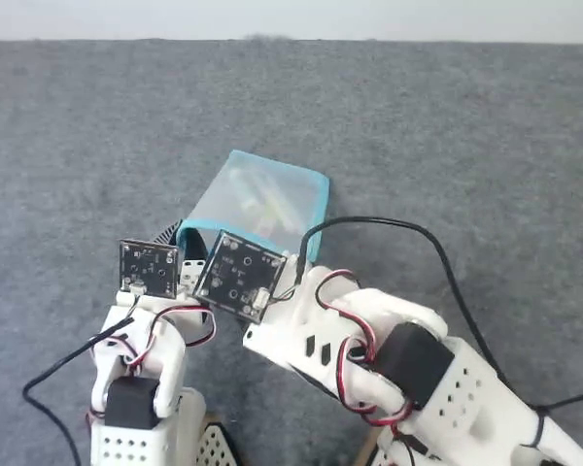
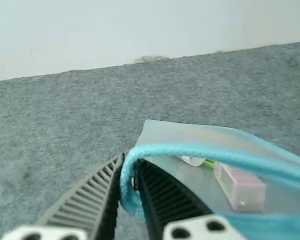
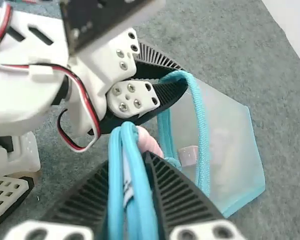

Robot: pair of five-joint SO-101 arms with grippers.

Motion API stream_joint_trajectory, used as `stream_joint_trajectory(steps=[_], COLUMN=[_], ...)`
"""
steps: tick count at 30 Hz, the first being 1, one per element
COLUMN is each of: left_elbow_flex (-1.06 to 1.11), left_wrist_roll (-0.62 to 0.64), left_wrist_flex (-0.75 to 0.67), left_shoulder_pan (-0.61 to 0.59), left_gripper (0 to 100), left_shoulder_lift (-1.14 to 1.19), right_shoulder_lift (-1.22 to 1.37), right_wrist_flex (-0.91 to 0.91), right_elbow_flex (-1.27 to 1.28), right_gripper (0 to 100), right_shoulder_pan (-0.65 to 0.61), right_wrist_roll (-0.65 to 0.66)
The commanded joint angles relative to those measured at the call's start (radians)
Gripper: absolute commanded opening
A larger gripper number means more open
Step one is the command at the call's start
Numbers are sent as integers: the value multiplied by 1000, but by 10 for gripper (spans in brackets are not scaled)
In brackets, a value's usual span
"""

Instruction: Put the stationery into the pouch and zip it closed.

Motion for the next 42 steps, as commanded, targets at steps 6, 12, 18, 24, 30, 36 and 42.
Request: stream_joint_trajectory(steps=[6, 12, 18, 24, 30, 36, 42], left_elbow_flex=[-13, -13, -13, -13, -13, -13, -13], left_wrist_roll=[-8, -6, -6, -6, -8, -9, -9], left_wrist_flex=[-14, -15, -15, -15, -15, -12, -11], left_shoulder_pan=[12, 11, 8, 6, 6, 6, 6], left_gripper=[10, 10, 10, 10, 10, 10, 10], left_shoulder_lift=[-17, -17, -17, -17, -17, -17, -17], right_shoulder_lift=[-170, -170, -166, -163, -54, -87, -193], right_wrist_flex=[50, 185, 278, 314, 426, 455, 447], right_elbow_flex=[-61, -68, -63, -68, -63, -63, -57], right_gripper=[7, 9, 91, 209, 272, 297, 297], right_shoulder_pan=[-27, -211, -243, -139, -10, -4, 150], right_wrist_roll=[48, 180, 222, 160, 222, 222, 206])
